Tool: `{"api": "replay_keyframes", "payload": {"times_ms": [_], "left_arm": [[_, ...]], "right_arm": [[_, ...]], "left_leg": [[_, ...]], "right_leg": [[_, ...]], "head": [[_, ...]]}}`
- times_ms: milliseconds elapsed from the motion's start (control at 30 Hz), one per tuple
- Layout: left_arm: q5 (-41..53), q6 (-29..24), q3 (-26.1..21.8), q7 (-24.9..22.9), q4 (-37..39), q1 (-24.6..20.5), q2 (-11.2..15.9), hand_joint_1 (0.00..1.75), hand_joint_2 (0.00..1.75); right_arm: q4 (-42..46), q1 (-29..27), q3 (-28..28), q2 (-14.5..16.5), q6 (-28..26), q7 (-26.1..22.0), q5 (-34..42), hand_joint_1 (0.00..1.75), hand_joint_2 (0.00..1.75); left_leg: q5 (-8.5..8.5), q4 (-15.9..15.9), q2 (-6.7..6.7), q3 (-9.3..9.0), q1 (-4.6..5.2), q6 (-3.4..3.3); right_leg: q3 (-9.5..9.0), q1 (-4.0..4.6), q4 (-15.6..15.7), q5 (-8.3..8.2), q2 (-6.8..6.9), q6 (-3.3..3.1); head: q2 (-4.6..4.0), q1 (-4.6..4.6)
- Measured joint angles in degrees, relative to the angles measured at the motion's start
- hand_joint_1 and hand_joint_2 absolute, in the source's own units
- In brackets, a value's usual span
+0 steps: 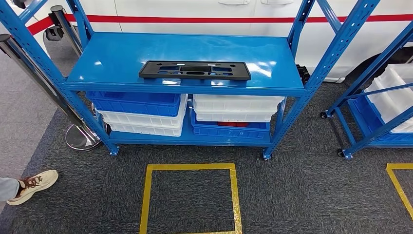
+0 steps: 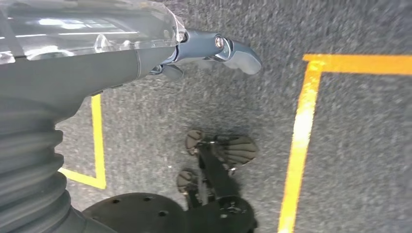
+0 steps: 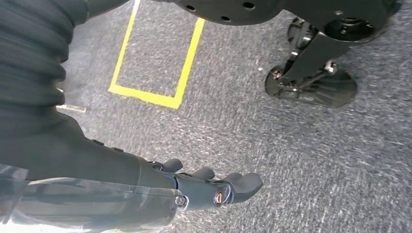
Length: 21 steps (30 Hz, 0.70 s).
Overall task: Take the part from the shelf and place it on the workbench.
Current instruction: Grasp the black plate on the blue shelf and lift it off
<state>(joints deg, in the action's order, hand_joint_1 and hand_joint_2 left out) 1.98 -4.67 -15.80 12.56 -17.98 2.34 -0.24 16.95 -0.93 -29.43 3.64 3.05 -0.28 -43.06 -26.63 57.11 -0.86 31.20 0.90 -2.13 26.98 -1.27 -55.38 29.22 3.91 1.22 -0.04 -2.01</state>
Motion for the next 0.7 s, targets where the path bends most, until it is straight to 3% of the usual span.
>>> {"api": "replay_keyframes", "payload": {"times_ms": [167,267,300,333,400,467,500,600,633,667,700], "left_arm": [[0.2,-1.0,-3.4,1.9,1.2,-1.0,-0.1,0.00,1.75],[0.3,-1.9,-5.8,2.4,2.1,-1.5,-0.2,0.00,0.44],[0.4,-2.2,-6.6,2.5,2.4,-1.7,-0.2,0.00,0.00],[0.4,-2.4,-7.5,2.6,2.7,-1.9,-0.2,0.00,0.00],[0.5,-2.5,-8.8,2.9,3.1,-2.3,-0.3,0.00,0.00],[0.6,-2.5,-9.4,3.0,3.3,-2.4,-0.3,0.00,0.00],[0.7,-2.5,-9.5,3.1,3.4,-2.5,-0.3,0.00,0.00],[0.8,-2.4,-10.0,3.2,3.5,-2.9,-0.5,0.00,0.00],[0.9,-2.4,-10.2,3.2,3.6,-2.9,-0.5,0.00,0.00],[0.9,-2.4,-10.3,3.2,3.7,-3.0,-0.6,0.00,0.00],[0.9,-2.3,-10.5,3.2,3.7,-2.9,-0.6,0.00,0.00]], "right_arm": [[-1.2,1.2,-5.7,0.5,0.6,0.5,-8.0,0.00,1.75],[-2.0,2.1,-9.6,0.6,1.1,0.6,-13.2,0.00,1.75],[-2.2,2.5,-10.9,0.6,1.3,0.2,-14.8,0.00,1.31],[-2.5,2.8,-12.3,0.6,1.5,-0.6,-16.1,0.00,0.87],[-2.6,3.4,-14.2,0.8,2.4,-2.8,-17.5,0.00,0.00],[-1.5,3.8,-14.3,1.0,3.6,-5.1,-16.9,0.00,0.00],[-0.6,3.9,-13.9,1.0,4.2,-6.1,-16.0,0.00,0.00],[2.4,4.2,-12.3,1.1,5.7,-8.3,-12.6,0.00,0.00],[3.7,4.3,-11.6,1.1,6.2,-8.9,-11.5,0.00,0.00],[5.1,4.3,-10.9,1.1,6.6,-9.5,-10.3,0.00,0.00],[6.5,4.3,-10.2,1.1,7.0,-10.0,-9.2,0.00,0.00]], "left_leg": [[0.00,0.0,0.00,0.00,0.00,0.00],[0.00,0.0,0.00,0.00,0.00,0.00],[0.00,0.0,0.00,0.00,0.00,0.00],[-0.04,0.0,0.00,0.04,0.05,-0.05],[-0.13,-0.2,0.14,0.06,0.23,-0.53],[0.24,-1.4,0.45,-0.78,-0.02,-1.14],[0.53,-2.0,0.60,-1.29,-0.25,-1.31],[0.66,-2.4,1.29,-1.85,-0.28,-1.58],[0.53,-2.3,1.65,-1.94,-0.22,-1.56],[0.33,-2.2,2.02,-2.09,-0.17,-1.50],[0.07,-2.0,2.41,-2.32,-0.15,-1.38]], "right_leg": [[-0.01,0.00,0.0,0.00,0.00,0.00],[-0.01,0.00,0.0,0.00,0.00,0.00],[-0.01,0.00,0.0,0.00,0.00,0.00],[-0.04,-0.01,0.1,-0.04,0.00,0.05],[-0.39,-0.13,0.6,-0.20,0.24,0.82],[-0.61,-0.28,0.2,0.35,-0.60,1.52],[0.19,-0.22,-1.8,1.54,-1.51,1.45],[6.45,-0.11,-13.3,6.34,-3.45,0.97],[8.22,-0.06,-15.9,6.60,-3.53,0.89],[9.06,-0.04,-16.4,5.63,-3.57,0.78],[8.82,-0.02,-14.7,3.54,-3.60,0.62]], "head": [[0.00,0.00],[0.00,0.00],[0.00,0.00],[0.00,0.00],[0.00,-0.04],[0.00,-0.01],[0.00,0.07],[0.00,0.23],[0.00,0.23],[0.00,0.23],[0.00,0.23]]}}
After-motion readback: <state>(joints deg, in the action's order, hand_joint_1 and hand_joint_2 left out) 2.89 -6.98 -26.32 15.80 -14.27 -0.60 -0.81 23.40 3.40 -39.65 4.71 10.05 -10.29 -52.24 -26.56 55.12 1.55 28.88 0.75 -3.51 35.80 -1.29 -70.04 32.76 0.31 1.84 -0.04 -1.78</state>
